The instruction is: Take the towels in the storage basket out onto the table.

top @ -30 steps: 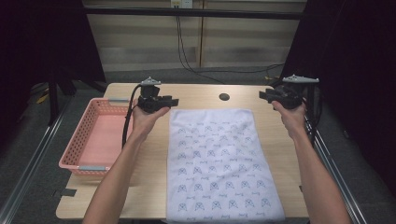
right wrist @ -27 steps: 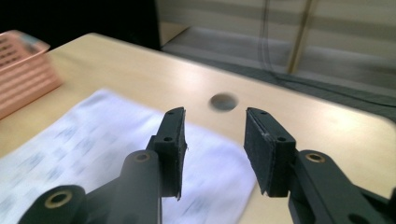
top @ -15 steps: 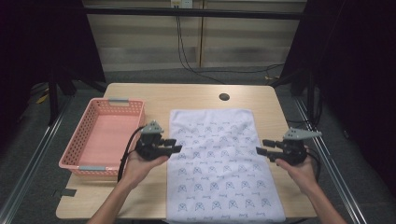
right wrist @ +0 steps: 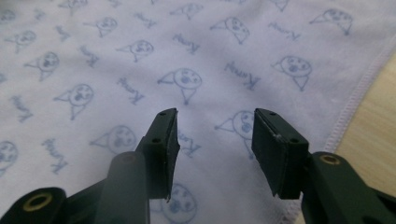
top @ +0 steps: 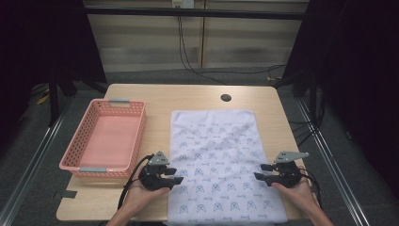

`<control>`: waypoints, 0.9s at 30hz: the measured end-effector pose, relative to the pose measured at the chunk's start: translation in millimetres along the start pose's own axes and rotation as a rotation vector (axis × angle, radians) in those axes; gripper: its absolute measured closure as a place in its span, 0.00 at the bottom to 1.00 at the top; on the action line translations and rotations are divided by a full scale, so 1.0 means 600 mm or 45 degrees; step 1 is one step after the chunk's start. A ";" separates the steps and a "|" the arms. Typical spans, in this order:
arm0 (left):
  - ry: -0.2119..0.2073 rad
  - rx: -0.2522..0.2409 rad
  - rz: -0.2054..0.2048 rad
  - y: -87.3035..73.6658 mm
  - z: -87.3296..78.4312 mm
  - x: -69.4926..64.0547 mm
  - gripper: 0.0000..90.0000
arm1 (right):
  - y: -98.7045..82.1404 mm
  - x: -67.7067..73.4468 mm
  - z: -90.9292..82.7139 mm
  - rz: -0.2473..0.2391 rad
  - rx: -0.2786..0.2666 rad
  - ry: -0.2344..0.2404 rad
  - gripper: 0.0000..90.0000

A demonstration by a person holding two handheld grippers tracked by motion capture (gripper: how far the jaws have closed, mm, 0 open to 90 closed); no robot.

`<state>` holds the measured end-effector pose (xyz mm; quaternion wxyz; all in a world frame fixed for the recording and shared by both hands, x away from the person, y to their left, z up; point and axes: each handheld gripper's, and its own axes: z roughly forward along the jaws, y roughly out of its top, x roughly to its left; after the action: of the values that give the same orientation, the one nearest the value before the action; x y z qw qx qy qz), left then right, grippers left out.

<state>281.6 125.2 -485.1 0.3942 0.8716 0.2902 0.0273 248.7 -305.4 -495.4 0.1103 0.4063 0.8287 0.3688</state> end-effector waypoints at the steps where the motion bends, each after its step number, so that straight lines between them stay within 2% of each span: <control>1: -0.001 0.002 0.004 0.001 0.004 0.004 0.59 | -0.001 0.002 0.006 -0.024 0.031 -0.026 0.60; 2: 0.017 0.013 0.000 0.001 0.007 0.007 0.59 | -0.002 0.005 0.008 -0.062 0.030 -0.046 0.60; 3: 0.020 0.027 0.005 -0.002 0.009 0.008 0.59 | -0.003 0.010 0.006 -0.081 0.039 -0.061 0.66; 5: 0.022 0.040 0.032 -0.004 0.013 0.006 0.60 | -0.003 0.012 0.005 -0.087 0.043 -0.063 0.68; 7: 0.016 0.063 0.051 -0.004 0.017 0.004 0.60 | -0.006 0.017 -0.001 -0.077 0.057 -0.045 0.80; 8: 0.028 0.057 0.060 -0.004 0.020 0.000 0.61 | -0.009 0.020 -0.005 -0.073 0.067 -0.037 0.86; 9: 0.056 0.065 0.090 -0.004 0.020 -0.004 0.62 | -0.012 0.025 -0.008 -0.082 0.072 -0.027 0.88; 10: 0.083 0.068 0.108 -0.004 0.020 -0.008 0.67 | -0.016 0.029 -0.013 -0.076 0.082 -0.027 0.92; 11: 0.070 0.080 0.177 -0.005 0.020 -0.012 0.77 | -0.019 0.033 -0.016 -0.071 0.086 -0.021 0.94; 12: 0.059 0.082 0.186 -0.006 0.020 -0.016 0.91 | -0.022 0.036 -0.020 -0.070 0.092 -0.021 0.95; 14: 0.054 0.097 0.164 -0.005 0.020 -0.020 0.96 | -0.024 0.040 -0.023 -0.068 0.099 -0.010 0.96; 16: 0.026 0.112 0.172 -0.009 0.015 -0.024 0.98 | -0.028 0.045 -0.027 -0.056 0.108 0.013 0.96; 18: -0.035 0.096 0.120 -0.019 0.008 -0.025 0.98 | -0.034 0.051 -0.032 -0.049 0.114 0.040 0.96; 19: -0.063 0.097 0.093 -0.024 0.003 -0.025 0.98 | -0.037 0.056 -0.035 -0.066 0.116 0.049 0.96; 23: -0.127 0.113 0.070 -0.048 -0.019 -0.040 0.98 | -0.042 0.069 -0.046 -0.100 0.168 0.109 0.96; 24: -0.142 0.133 0.057 -0.053 -0.026 -0.043 0.98 | -0.044 0.072 -0.047 -0.096 0.173 0.142 0.96; 26: -0.149 0.136 0.066 -0.057 -0.032 -0.048 0.97 | -0.045 0.077 -0.049 -0.107 0.181 0.165 0.90; 27: -0.153 0.113 0.064 -0.056 -0.035 -0.051 0.89 | -0.043 0.075 -0.050 -0.114 0.166 0.169 0.83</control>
<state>234.5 140.6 -488.7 0.3711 0.8952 0.2451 -0.0282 189.9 -297.8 -487.0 0.0448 0.3499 0.8737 0.3349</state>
